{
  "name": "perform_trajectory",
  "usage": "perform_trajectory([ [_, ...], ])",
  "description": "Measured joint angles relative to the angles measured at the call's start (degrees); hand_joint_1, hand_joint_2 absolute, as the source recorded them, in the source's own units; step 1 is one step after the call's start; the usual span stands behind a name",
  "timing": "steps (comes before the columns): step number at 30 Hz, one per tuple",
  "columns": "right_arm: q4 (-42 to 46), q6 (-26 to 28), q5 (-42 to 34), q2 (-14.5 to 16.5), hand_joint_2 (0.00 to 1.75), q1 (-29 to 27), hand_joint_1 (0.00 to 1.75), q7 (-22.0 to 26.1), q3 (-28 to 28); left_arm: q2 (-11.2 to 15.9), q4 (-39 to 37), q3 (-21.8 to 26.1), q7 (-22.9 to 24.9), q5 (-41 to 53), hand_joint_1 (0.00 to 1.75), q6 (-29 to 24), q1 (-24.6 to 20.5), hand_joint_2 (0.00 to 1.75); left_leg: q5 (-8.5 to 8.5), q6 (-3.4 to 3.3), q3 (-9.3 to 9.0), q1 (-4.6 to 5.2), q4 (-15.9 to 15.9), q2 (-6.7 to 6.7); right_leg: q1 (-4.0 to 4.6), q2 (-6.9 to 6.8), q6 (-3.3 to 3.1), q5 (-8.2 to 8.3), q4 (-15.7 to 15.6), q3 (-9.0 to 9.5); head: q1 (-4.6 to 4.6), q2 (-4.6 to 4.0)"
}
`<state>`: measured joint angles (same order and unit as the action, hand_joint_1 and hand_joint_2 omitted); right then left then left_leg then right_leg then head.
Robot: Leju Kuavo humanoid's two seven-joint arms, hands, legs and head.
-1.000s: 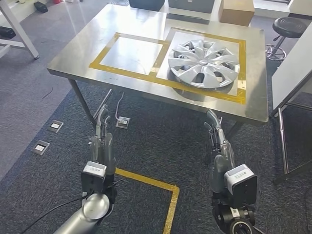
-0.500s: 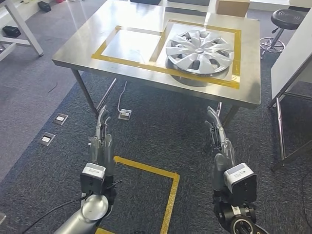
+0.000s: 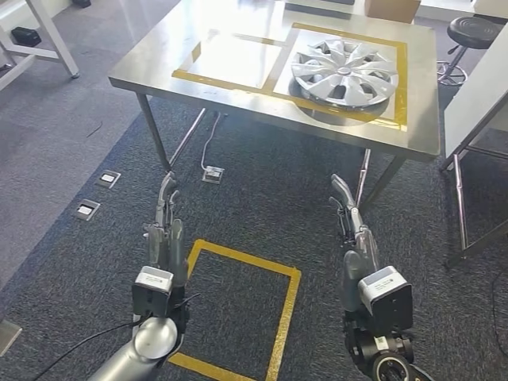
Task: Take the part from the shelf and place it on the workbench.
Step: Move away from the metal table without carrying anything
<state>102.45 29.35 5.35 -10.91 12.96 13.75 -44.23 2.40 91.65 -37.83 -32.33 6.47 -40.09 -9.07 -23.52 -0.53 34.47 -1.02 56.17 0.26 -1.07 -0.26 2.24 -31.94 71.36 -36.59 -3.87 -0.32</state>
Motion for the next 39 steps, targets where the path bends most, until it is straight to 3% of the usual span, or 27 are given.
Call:
perform_trajectory([
  [1, -0.01, 0.12, 0.07, 0.0, 0.0, 0.02, 0.0, -0.1, -0.01, -0.01, 0.01, 0.0, 0.04, 0.09, 0.0, 0.0, 0.05, 0.0, 0.39, 0.0, 0.35, 0.23, -0.01, -0.03, 0.31, 0.08, -0.64, 1.7, -3.34, 2.69, -0.2, -0.01],
  [3, 0.02, 0.3, 0.1, -0.01, 0.0, 0.11, 0.0, -0.25, 0.01, -0.04, 0.08, 0.0, 0.12, 0.19, 0.0, 0.0, 0.08, 0.0, 1.16, 0.22, 0.76, 0.39, -0.12, -0.05, 0.99, 0.2, -2.29, 3.06, -11.85, 8.13, -0.35, 0.0],
  [5, 0.07, 0.42, 0.13, -0.02, 0.0, 0.18, 0.0, -0.29, 0.03, -0.07, 0.17, 0.0, 0.16, 0.21, 0.0, 0.0, 0.09, 0.0, 2.16, 0.93, 0.95, 0.11, -0.55, 0.05, 1.57, 0.31, -3.23, 2.8, -16.66, 10.59, -0.44, 0.0],
  [7, 0.12, 0.48, 0.15, -0.01, 0.0, 0.19, 0.0, -0.31, 0.01, -0.06, 0.26, 0.0, 0.2, 0.21, 0.0, 0.0, 0.13, 0.0, 3.19, 1.73, 1.08, -0.04, -1.42, 0.06, 1.63, 0.33, -3.48, 4.1, -18.31, 10.81, -1.03, -0.01],
  [8, 0.12, 0.49, 0.14, -0.01, 0.0, 0.25, 0.0, -0.32, 0.0, -0.05, 0.3, 0.01, 0.21, 0.21, 0.0, 0.0, 0.14, 0.0, 2.8, 1.99, 1.41, 0.02, -1.44, -0.04, 1.44, 0.24, -3.54, 5.06, -19.14, 10.75, -1.27, 0.0],
  [10, 0.12, 0.46, 0.13, 0.0, 0.0, 0.39, 0.0, -0.35, -0.02, -0.01, 0.34, 0.03, 0.27, 0.21, 0.0, -0.01, 0.17, 0.0, -1.28, 2.35, 3.04, 0.12, 1.9, -0.25, 0.89, -0.04, -3.66, 6.86, -20.73, 10.14, -0.93, -0.01],
  [12, 0.11, 0.29, 0.09, 0.0, 0.0, 0.43, 0.0, -0.39, -0.05, 0.06, 0.34, 0.04, 0.34, 0.21, 0.0, -0.02, 0.3, 0.0, -6.41, 2.83, 5.19, -0.04, 9.16, -0.31, 0.91, -0.19, -3.61, 8.11, -20.83, 8.57, -0.16, -0.01],
  [13, 0.1, 0.14, 0.06, 0.0, 0.0, 0.41, 0.0, -0.4, -0.08, 0.09, 0.34, 0.04, 0.37, 0.21, 0.0, -0.02, 0.38, 0.0, -7.32, 3.14, 5.86, -0.14, 12.5, -0.31, 0.91, -0.19, -3.49, 8.64, -20.74, 7.82, 0.1, 0.0],
  [14, 0.09, -0.06, -0.01, 0.0, 0.0, 0.39, 0.0, -0.41, -0.12, 0.11, 0.34, 0.04, 0.4, 0.22, 0.0, -0.02, 0.42, 0.0, -6.82, 3.44, 5.91, -0.27, 14.45, -0.31, 0.84, -0.15, -3.36, 9.11, -20.54, 7.07, 0.37, 0.0],
  [15, 0.08, -0.22, -0.08, 0.0, 0.0, 0.39, 0.0, -0.41, -0.15, 0.14, 0.34, 0.04, 0.44, 0.25, 0.0, -0.02, 0.44, 0.0, -5.3, 3.71, 5.06, -0.45, 14.49, -0.32, 0.73, 0.03, -3.13, 9.52, -20.23, 6.28, 0.6, 0.0],
  [17, 0.08, -0.45, -0.21, 0.0, 0.0, 0.41, 0.0, -0.41, -0.19, 0.17, 0.34, 0.04, 0.5, 0.34, 0.0, -0.02, 0.44, 0.0, -2.5, 4.15, 0.44, -1.01, 8.59, -1.07, 0.45, 0.6, -2.53, 10.08, -19.12, 4.64, 1.03, 0.0],
  [19, 0.11, -0.56, -0.28, 0.0, 0.0, 0.49, 0.0, -0.39, -0.16, 0.16, 0.36, 0.04, 0.5, 0.38, 0.0, -0.02, 0.49, 0.0, -2.84, 4.02, -4.37, -1.29, 1.2, -2.62, 0.41, 1.34, -1.87, 10.42, -17.74, 3.1, 1.47, 0.0],
  [20, 0.14, -0.64, -0.32, 0.0, 0.0, 0.5, 0.0, -0.36, -0.15, 0.16, 0.37, 0.04, 0.5, 0.37, 0.0, -0.02, 0.53, 0.0, -3.54, 3.69, -5.45, -1.28, -0.7, -3.03, 0.46, 1.76, -1.5, 10.65, -17.28, 2.56, 1.54, 0.01],
  [22, 0.16, -0.79, -0.52, -0.01, 0.0, 0.42, 0.0, -0.32, -0.14, 0.17, 0.39, 0.04, 0.5, 0.37, 0.0, -0.02, 0.62, 0.0, -3.61, 2.51, -5.42, -1.08, -1.24, -2.24, 0.34, 2.54, -0.71, 11.24, -17.06, 1.92, 1.31, 0.0],
  [24, 0.16, -0.84, -0.8, -0.02, 0.0, 0.28, 0.0, -0.31, -0.12, 0.14, 0.39, 0.04, 0.5, 0.35, 0.0, -0.02, 0.62, 0.0, -3.0, 1.28, -5.0, -1.08, -1.4, -1.04, 0.07, 2.16, -0.12, 9.87, -15.34, 0.73, 0.9, 0.0],
  [25, 0.15, -0.86, -0.9, -0.02, 0.0, 0.22, 0.0, -0.32, -0.1, 0.13, 0.39, 0.04, 0.5, 0.31, 0.0, -0.01, 0.61, 0.0, -2.66, 0.79, -4.69, -1.15, -1.49, -0.44, -0.02, 1.65, 0.08, 7.96, -12.77, -0.38, 0.56, 0.0],
  [27, 0.14, -0.94, -0.98, -0.02, 0.0, 0.13, 0.0, -0.32, -0.09, 0.11, 0.4, 0.04, 0.5, 0.22, 0.0, 0.0, 0.68, 0.0, -2.07, 0.3, -3.89, -1.1, -1.48, 0.62, -0.09, 0.9, 0.53, 3.11, -4.61, -3.16, -0.33, 0.01],
  [28, 0.14, -1.0, -0.98, -0.02, 0.0, 0.06, 0.0, -0.34, -0.09, 0.11, 0.39, 0.04, 0.5, 0.19, 0.0, 0.0, 0.73, 0.0, -1.8, 0.26, -3.47, -1.08, -1.46, 1.17, -0.12, 0.8, 0.74, 1.48, -1.1, -4.01, -0.71, 0.01],
  [29, 0.14, -1.07, -0.99, -0.02, 0.0, -0.01, 0.0, -0.35, -0.1, 0.11, 0.39, 0.04, 0.5, 0.19, 0.0, 0.0, 0.77, 0.0, -1.54, 0.29, -3.12, -1.07, -1.44, 1.69, -0.15, 0.71, 0.87, 0.82, 0.6, -3.95, -1.01, 0.01],
  [30, 0.14, -1.18, -1.02, -0.02, 0.0, -0.07, 0.0, -0.37, -0.11, 0.11, 0.39, 0.04, 0.5, 0.22, 0.0, 0.0, 0.81, 0.0, -1.33, 0.38, -2.88, -1.06, -1.42, 2.18, -0.18, 0.56, 0.9, 1.28, -0.22, -2.6, -1.33, 0.01],
  [31, 0.14, -1.29, -1.07, -0.02, 0.0, -0.08, 0.0, -0.38, -0.11, 0.11, 0.39, 0.04, 0.5, 0.28, 0.0, 0.0, 0.82, 0.0, -1.18, 0.48, -2.75, -1.07, -1.41, 2.66, -0.2, 0.18, 0.82, 2.59, -3.36, -0.14, -1.67, 0.0],
  [33, 0.14, -1.49, -1.16, -0.02, 0.0, -0.01, 0.0, -0.38, -0.09, 0.11, 0.44, 0.04, 0.5, 0.5, 0.0, 0.0, 0.83, 0.0, -0.93, 0.85, -2.73, -0.96, -1.4, 3.55, 0.18, -2.19, 0.35, 5.03, -12.09, 5.43, -2.31, 0.0],
  [34, 0.15, -1.56, -1.19, -0.01, 0.0, 0.06, 0.0, -0.35, -0.07, 0.11, 0.47, 0.04, 0.5, 0.62, 0.0, 0.0, 0.85, 0.0, -0.78, 1.11, -2.69, -0.85, -1.4, 3.98, 0.51, -3.32, -0.01, 5.5, -15.23, 7.12, -2.58, 0.0],
  [35, 0.15, -1.59, -1.2, -0.01, 0.0, 0.1, 0.0, -0.33, -0.06, 0.1, 0.5, 0.04, 0.5, 0.72, 0.0, 0.0, 0.88, 0.0, -0.62, 1.39, -2.66, -0.74, -1.4, 4.48, 0.85, -4.06, -0.36, 5.51, -16.94, 7.82, -2.73, 0.0],
  [37, 0.16, -1.67, -1.22, -0.01, 0.0, 0.05, 0.0, -0.28, -0.05, 0.08, 0.55, 0.04, 0.52, 0.9, 0.0, 0.0, 0.93, 0.0, -0.31, 2.01, -2.69, -0.61, -1.59, 5.57, 1.16, -3.43, -1.06, 5.53, -17.55, 7.57, -2.67, 0.01],
  [39, 0.17, -1.8, -1.22, -0.01, 0.0, 0.0, 0.0, -0.22, -0.06, 0.07, 0.69, 0.07, 0.6, 1.07, 0.0, 0.0, 0.94, 0.0, -1.41, 2.59, -2.36, -0.67, -0.41, 4.71, 0.91, -2.27, -1.9, 6.24, -17.95, 7.61, -2.27, 0.01],
])
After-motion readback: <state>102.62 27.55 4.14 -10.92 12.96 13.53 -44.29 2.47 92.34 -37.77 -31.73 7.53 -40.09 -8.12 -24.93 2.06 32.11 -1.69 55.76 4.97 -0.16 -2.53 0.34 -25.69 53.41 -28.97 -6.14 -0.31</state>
